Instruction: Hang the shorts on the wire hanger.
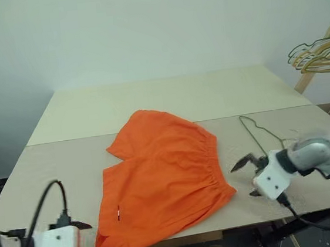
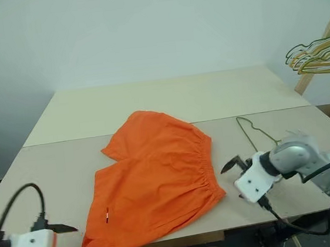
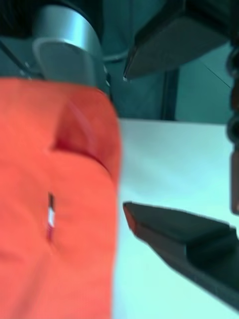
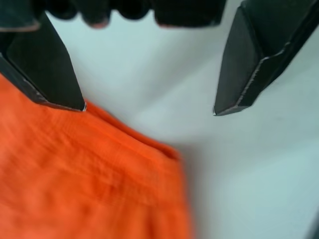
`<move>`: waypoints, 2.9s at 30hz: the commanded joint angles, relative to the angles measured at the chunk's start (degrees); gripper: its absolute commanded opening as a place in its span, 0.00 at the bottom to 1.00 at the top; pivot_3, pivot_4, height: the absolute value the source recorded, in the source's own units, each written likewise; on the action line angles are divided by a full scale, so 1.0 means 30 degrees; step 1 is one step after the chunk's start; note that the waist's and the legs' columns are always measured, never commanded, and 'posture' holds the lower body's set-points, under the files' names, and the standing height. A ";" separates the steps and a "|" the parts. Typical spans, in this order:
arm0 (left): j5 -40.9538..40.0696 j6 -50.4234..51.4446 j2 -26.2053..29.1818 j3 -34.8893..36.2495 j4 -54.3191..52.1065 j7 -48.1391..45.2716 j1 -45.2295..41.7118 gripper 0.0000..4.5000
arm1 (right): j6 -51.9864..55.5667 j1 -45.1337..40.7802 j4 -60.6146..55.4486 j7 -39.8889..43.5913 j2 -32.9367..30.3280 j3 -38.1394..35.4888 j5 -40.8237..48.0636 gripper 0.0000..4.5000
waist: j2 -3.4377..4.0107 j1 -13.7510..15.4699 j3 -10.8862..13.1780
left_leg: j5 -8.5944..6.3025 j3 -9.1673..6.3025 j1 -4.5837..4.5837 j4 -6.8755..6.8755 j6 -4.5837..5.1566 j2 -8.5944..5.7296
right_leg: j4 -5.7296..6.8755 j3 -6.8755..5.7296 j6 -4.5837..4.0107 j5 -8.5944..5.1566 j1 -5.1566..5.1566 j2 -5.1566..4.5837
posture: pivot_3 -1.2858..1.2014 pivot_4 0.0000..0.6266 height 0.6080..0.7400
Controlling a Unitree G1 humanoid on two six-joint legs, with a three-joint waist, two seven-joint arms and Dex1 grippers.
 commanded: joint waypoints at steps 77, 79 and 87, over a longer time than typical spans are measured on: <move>-1.4875 1.3160 -1.6950 -0.9236 0.3318 2.1950 -2.2129 1.00 | 1.9447 -0.0636 -0.8799 -1.3376 1.4741 -0.3797 0.2380 0.01 | 0.0080 -0.0855 -0.0204 | 0.0067 -0.0028 -0.0038 0.0016 -0.0150 -0.0179 | -0.0026 0.0118 0.0067 0.0046 0.0089 0.0030 | 0.50 0.00 1.00; -1.5236 1.3261 -1.7251 -0.9132 0.3586 2.2235 -2.2289 1.00 | 1.8141 -0.0349 -0.8835 -1.3406 1.4843 -0.3303 0.2077 0.01 | 0.0079 -0.1009 -0.0203 | 0.0067 -0.0042 -0.0040 0.0012 -0.0149 -0.0187 | -0.0041 0.0118 0.0070 0.0045 0.0097 0.0032 | 0.50 0.00 1.00; -1.6268 1.3143 -1.8159 -0.8533 0.3887 2.3227 -2.2422 1.00 | 1.4808 -0.0155 -0.8285 -1.3384 1.4977 -0.1840 0.0881 0.01 | 0.0069 -0.1111 -0.0196 | 0.0068 -0.0076 -0.0036 0.0014 -0.0146 -0.0187 | -0.0024 0.0146 0.0075 0.0040 0.0122 0.0035 | 0.51 0.00 1.00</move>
